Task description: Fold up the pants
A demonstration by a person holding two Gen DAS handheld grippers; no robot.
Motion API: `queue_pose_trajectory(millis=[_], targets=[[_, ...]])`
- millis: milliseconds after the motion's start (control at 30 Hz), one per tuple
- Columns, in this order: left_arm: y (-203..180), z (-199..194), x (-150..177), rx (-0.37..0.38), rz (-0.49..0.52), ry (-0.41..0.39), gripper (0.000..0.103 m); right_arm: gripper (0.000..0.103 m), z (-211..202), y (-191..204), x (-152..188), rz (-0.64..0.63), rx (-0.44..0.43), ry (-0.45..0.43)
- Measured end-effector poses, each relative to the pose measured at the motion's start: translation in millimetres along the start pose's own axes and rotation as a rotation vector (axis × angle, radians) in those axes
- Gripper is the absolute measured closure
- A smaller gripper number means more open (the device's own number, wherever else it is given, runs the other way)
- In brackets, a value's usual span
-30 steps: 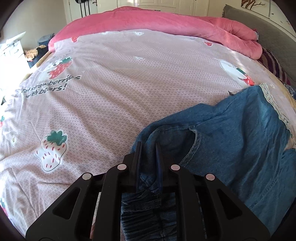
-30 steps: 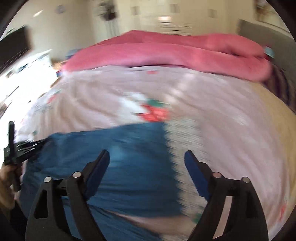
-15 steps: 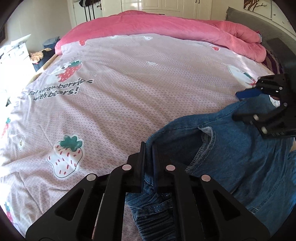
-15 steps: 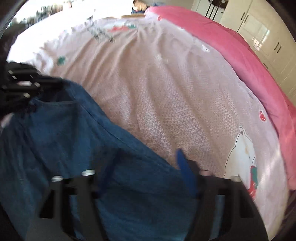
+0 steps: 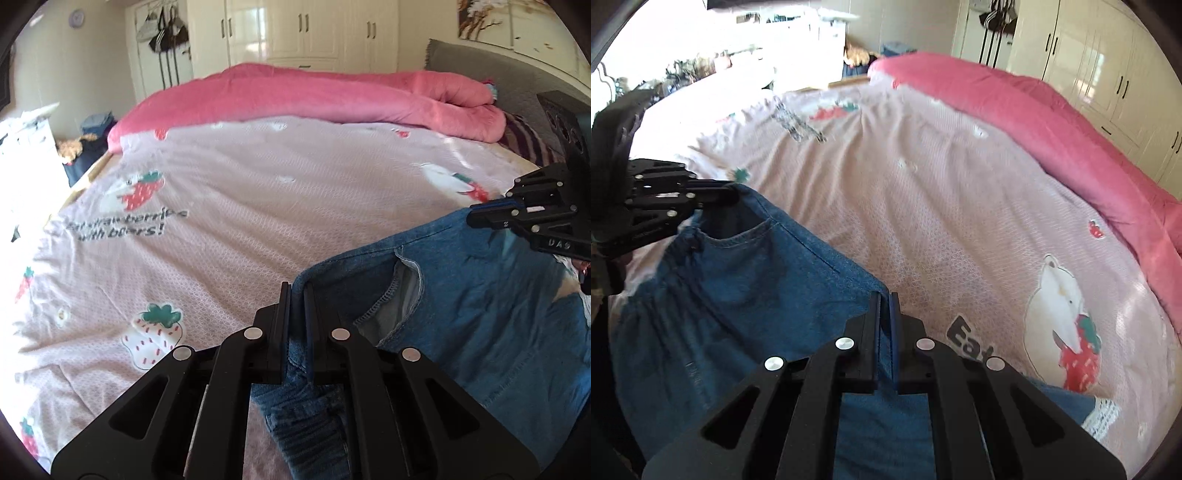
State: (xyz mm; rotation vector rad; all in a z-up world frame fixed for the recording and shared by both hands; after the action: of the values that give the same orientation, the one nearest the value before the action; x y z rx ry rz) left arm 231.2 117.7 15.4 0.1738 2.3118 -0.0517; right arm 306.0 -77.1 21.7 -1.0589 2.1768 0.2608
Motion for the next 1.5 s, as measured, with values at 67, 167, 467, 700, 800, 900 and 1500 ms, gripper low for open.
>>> queue_pose_trajectory(millis=[67, 167, 467, 700, 800, 900, 1500], targets=[[-3.8, -17.4, 2.4, 0.016, 0.016, -0.022, 0.102, 0.100, -23.5, 12.1, 4.9, -0.015, 0.006, -0.041], [-12.2, -49.5, 6.3, 0.026, 0.055, -0.073, 0.102, 0.100, -63.8, 31.6, 19.1, -0.014, -0.021, -0.092], [-47.6, -125.7, 69.0, 0.082, 0.201, -0.089, 0.102, 0.100, -127.9, 111.5, 105.8, -0.074, -0.113, -0.080], [-85.2, -133.8, 79.0, 0.129, 0.420, -0.070, 0.092, 0.100, -111.0, 184.9, 153.6, -0.108, -0.200, 0.014], [-88.6, -138.5, 80.8, 0.159, 0.444, -0.054, 0.063, 0.100, -107.6, 201.1, 162.5, -0.107, -0.231, 0.038], [-94.5, -140.6, 88.7, 0.152, 0.526, -0.041, 0.046, 0.100, -110.2, 200.3, 162.8, -0.089, -0.234, 0.015], [-31.8, -74.8, 57.5, 0.231, -0.055, 0.254, 0.031, 0.100, -122.1, 178.7, 158.0, 0.038, -0.237, -0.066]])
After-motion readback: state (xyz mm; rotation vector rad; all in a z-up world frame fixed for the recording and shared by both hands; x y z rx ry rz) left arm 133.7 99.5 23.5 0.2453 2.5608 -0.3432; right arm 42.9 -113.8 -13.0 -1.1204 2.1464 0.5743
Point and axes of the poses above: each gripper's, at about its wrist camera, not at the fingertips, and z roughly the way its jaws point, y to its left, x to its underside, the point moved 1 cm from there along z, roughly the way its jaws point, and after that the axes turned 2 degrees about x, right-handed, at the moved point
